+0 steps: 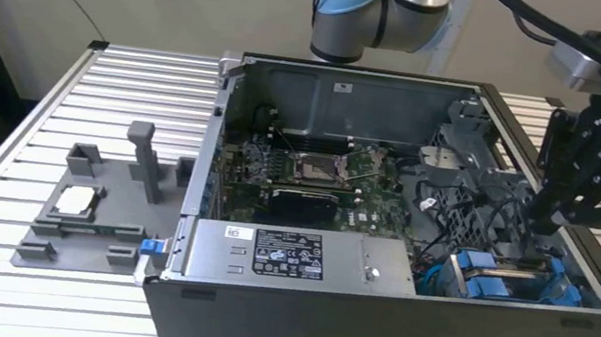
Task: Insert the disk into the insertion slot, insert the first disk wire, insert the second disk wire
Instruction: 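Insert the second disk wire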
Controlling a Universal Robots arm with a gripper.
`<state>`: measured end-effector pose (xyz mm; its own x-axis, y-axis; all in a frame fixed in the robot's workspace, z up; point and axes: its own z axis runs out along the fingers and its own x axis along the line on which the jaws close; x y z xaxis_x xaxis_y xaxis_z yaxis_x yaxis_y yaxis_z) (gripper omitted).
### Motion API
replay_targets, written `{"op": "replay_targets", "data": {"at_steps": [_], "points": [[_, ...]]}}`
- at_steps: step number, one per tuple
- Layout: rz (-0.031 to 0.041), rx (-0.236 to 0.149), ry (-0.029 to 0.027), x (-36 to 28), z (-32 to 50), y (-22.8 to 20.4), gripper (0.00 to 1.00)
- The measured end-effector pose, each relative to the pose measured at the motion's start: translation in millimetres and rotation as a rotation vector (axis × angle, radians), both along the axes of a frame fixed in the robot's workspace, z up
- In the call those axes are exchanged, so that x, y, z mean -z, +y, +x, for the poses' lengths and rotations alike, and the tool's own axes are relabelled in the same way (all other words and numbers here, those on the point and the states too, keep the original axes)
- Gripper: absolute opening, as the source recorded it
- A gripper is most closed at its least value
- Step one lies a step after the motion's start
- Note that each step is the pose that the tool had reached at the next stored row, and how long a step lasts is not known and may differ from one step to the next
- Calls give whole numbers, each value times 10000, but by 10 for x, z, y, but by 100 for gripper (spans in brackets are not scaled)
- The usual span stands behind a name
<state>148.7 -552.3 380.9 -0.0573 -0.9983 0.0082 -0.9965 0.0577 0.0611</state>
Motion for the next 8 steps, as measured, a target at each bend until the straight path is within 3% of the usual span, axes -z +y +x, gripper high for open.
{"op": "replay_targets", "data": {"at_steps": [8], "points": [[0,0,-11,0,-47,0,27]]}}
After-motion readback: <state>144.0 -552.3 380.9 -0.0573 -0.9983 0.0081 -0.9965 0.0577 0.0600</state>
